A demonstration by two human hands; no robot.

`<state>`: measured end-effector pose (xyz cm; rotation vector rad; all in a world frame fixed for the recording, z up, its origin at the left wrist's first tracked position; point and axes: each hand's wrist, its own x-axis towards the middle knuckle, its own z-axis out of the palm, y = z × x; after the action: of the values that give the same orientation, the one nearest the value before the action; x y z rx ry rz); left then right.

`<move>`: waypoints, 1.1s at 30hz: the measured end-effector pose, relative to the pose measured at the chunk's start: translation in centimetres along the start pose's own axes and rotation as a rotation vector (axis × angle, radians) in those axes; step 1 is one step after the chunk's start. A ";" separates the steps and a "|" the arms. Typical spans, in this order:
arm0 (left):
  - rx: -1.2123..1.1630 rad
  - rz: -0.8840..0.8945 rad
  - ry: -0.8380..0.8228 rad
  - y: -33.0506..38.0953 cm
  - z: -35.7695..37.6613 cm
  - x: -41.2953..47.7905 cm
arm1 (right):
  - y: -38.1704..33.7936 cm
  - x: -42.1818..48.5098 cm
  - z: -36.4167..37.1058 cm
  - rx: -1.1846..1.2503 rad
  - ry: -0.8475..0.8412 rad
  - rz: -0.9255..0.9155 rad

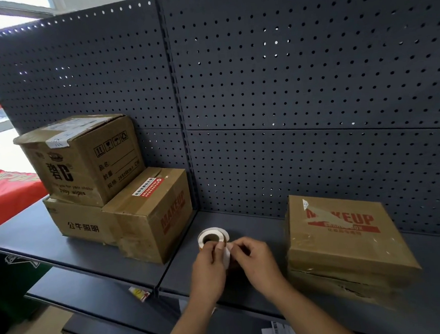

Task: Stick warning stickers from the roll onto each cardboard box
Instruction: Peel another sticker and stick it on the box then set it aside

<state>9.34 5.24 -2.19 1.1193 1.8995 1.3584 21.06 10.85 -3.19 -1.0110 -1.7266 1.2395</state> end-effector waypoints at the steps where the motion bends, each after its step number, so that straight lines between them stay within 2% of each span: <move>1: 0.050 0.007 0.033 -0.1 -0.2 0.2 | -0.2 0.0 0.1 0.012 0.022 -0.003; 4: 0.151 0.022 0.144 -0.4 -1.0 0.4 | -1.2 0.4 -0.3 0.047 0.142 -0.005; 7: 0.168 0.023 0.191 -0.3 -1.9 0.4 | -2.7 0.9 -1.1 0.003 0.192 -0.049; 18: 0.218 -0.008 0.201 0.7 -2.4 0.0 | -9.9 0.4 -5.5 0.078 0.310 -0.223; 24: 0.293 0.118 0.217 2.8 -1.1 -0.9 | -9.9 -0.6 -6.4 -0.002 0.314 -0.261; 28: 0.148 0.306 0.168 4.0 0.0 -1.4 | -9.1 -1.2 -6.9 -0.040 0.296 -0.256; 33: -0.160 0.308 0.053 8.1 1.5 -3.8 | -8.7 -1.5 -7.4 -0.176 0.353 -0.353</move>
<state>14.98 3.83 4.78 1.3454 1.6669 1.6883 26.92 10.30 6.73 -0.9111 -1.6610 0.6524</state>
